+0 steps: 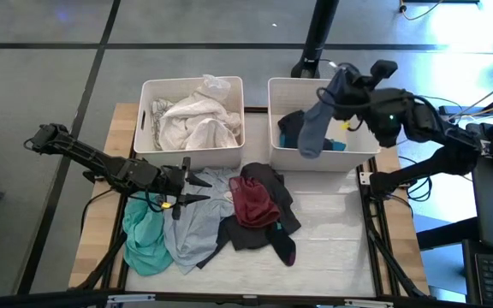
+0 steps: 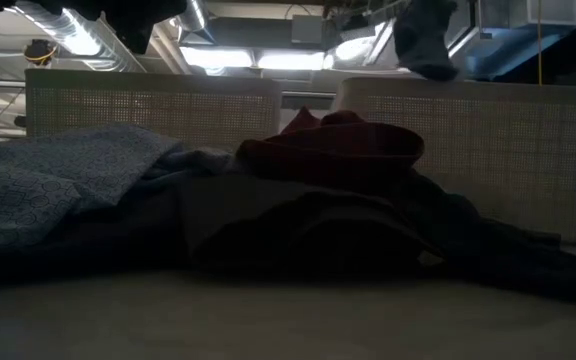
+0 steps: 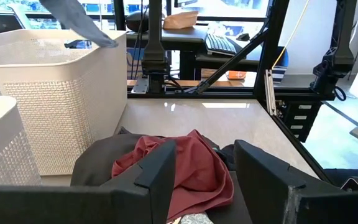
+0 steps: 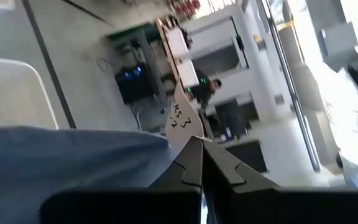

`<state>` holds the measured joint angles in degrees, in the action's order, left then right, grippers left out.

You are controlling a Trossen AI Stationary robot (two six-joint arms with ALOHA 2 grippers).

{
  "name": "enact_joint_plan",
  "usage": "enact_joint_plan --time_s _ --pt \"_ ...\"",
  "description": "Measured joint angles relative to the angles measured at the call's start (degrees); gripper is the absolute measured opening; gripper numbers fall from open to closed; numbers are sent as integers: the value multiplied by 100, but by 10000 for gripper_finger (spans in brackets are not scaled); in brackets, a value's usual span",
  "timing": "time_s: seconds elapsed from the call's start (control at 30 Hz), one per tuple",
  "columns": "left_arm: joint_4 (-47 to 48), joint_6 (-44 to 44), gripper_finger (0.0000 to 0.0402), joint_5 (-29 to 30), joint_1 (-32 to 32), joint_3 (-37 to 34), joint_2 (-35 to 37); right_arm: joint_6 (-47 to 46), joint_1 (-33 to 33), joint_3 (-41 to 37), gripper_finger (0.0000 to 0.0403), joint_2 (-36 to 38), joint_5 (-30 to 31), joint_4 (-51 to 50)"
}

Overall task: Sort clothes
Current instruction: Put the purple sock into the right white bin

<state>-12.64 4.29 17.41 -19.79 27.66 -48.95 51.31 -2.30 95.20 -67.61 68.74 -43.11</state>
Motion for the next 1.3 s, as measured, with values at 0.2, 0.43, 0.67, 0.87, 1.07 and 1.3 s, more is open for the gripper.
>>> enact_joint_plan --time_s 0.2,0.43,0.67,0.87,1.07,1.3 --pt "0 -26 153 2 2 0 0 -467 -319 2 3 -74 -679 -477" --pt "0 -27 153 1 2 0 0 -1300 -465 2 3 -312 -1385 -1396" --pt "0 -24 153 2 0 0 0 -2062 -451 2 3 -690 -2245 -2339" --pt "0 -24 153 0 2 0 0 -2378 -451 2 3 -1080 -2822 -2690" --pt "0 -24 153 0 1 0 0 -2425 -449 0 3 -1489 -3187 -2758" --pt "0 -25 153 0 0 0 0 -2589 -451 -2 3 -1850 -3283 -2859"
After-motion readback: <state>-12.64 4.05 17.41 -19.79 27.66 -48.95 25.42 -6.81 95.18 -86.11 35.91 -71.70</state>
